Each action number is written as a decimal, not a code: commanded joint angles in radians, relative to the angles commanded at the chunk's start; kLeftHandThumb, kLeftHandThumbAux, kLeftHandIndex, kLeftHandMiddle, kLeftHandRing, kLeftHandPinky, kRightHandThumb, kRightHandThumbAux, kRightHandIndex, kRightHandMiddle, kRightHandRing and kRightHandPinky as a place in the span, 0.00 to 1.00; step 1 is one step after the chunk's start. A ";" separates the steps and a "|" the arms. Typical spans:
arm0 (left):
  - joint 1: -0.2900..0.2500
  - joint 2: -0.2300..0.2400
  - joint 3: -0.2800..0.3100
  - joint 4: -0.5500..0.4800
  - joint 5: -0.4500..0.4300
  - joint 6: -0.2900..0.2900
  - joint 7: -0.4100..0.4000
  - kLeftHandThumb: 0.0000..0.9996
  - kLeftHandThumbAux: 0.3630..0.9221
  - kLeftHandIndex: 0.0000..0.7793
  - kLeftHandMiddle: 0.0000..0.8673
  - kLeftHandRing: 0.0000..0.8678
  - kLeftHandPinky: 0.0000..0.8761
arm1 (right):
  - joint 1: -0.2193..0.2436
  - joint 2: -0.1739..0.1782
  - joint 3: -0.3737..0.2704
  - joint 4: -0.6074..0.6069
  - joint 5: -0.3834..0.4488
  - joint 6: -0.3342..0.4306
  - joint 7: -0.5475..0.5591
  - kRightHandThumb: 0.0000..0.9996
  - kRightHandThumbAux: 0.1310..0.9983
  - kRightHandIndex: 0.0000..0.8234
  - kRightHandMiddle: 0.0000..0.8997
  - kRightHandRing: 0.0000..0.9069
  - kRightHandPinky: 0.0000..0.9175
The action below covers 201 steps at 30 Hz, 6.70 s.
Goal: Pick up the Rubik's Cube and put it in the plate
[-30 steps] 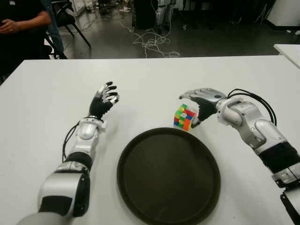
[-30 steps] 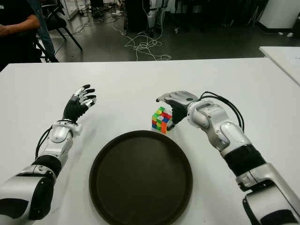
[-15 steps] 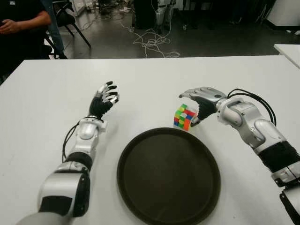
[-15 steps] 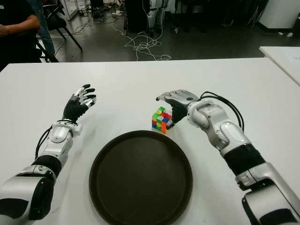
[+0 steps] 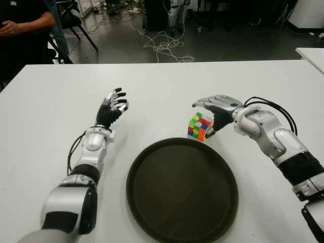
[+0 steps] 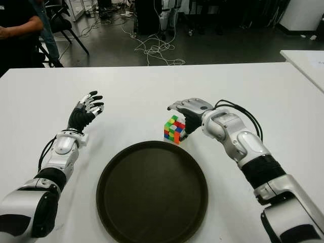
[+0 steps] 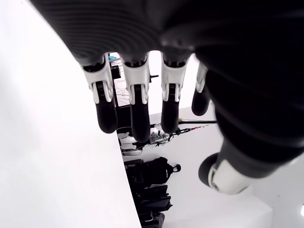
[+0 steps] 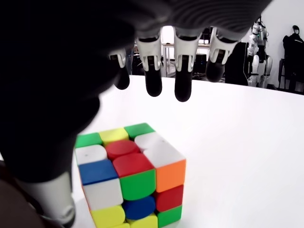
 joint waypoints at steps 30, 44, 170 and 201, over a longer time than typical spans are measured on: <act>0.001 0.003 -0.003 -0.001 0.001 0.001 -0.008 0.19 0.61 0.16 0.22 0.24 0.26 | -0.020 0.024 0.017 0.077 -0.006 -0.006 -0.026 0.00 0.72 0.13 0.16 0.16 0.12; 0.004 0.002 -0.006 -0.003 0.005 -0.009 0.004 0.17 0.62 0.17 0.23 0.24 0.24 | -0.043 0.034 0.035 0.148 -0.008 -0.011 -0.061 0.00 0.74 0.15 0.18 0.18 0.13; 0.010 -0.009 -0.007 -0.013 0.000 -0.030 -0.003 0.17 0.65 0.17 0.22 0.23 0.24 | -0.058 0.064 0.080 0.276 -0.001 -0.128 -0.125 0.00 0.79 0.19 0.21 0.20 0.17; 0.007 -0.012 -0.006 -0.014 0.000 -0.023 0.004 0.16 0.66 0.17 0.22 0.23 0.24 | -0.041 0.047 0.062 0.299 -0.007 -0.222 -0.371 0.83 0.65 0.49 0.51 0.43 0.42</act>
